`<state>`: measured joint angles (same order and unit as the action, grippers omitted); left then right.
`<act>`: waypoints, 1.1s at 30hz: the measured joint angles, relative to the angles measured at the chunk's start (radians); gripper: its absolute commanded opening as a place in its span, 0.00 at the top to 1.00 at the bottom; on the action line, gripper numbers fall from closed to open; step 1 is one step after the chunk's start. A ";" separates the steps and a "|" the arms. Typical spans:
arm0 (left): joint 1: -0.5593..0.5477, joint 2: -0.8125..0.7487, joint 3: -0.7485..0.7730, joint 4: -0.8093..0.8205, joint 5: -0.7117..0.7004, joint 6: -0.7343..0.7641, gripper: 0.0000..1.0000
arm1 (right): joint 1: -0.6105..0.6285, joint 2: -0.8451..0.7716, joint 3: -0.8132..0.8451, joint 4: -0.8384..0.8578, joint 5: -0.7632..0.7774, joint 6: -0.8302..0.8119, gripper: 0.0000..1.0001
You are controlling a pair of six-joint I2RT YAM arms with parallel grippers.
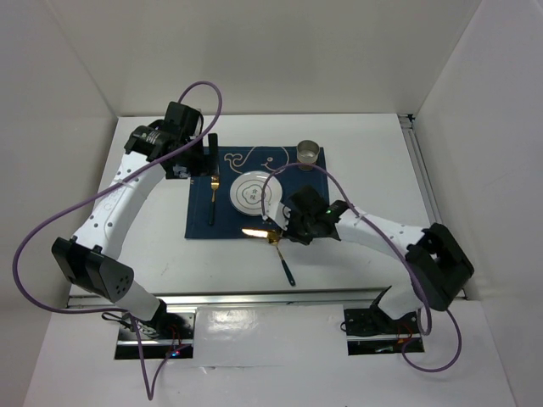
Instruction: Set the dinner table for one person
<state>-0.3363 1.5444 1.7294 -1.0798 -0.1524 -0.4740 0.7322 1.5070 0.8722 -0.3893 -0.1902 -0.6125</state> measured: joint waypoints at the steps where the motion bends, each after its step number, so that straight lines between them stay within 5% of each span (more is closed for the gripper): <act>1: 0.000 0.000 0.000 0.000 0.000 0.000 0.02 | 0.002 -0.028 0.010 -0.016 0.000 0.005 0.98; 12: 0.000 0.000 0.000 0.003 0.002 0.000 0.02 | -0.003 -0.259 0.046 -0.061 0.043 0.175 1.00; 28: 0.007 0.000 0.000 0.003 0.008 0.004 0.02 | -0.052 0.051 0.243 -0.138 0.343 0.992 1.00; 33: 0.009 0.000 0.000 0.003 0.008 0.004 0.02 | -0.163 0.095 0.284 -0.188 0.365 1.262 1.00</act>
<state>-0.3275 1.5440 1.7298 -1.0771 -0.1444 -0.4698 0.5690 1.6016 1.1564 -0.5777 0.1753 0.6491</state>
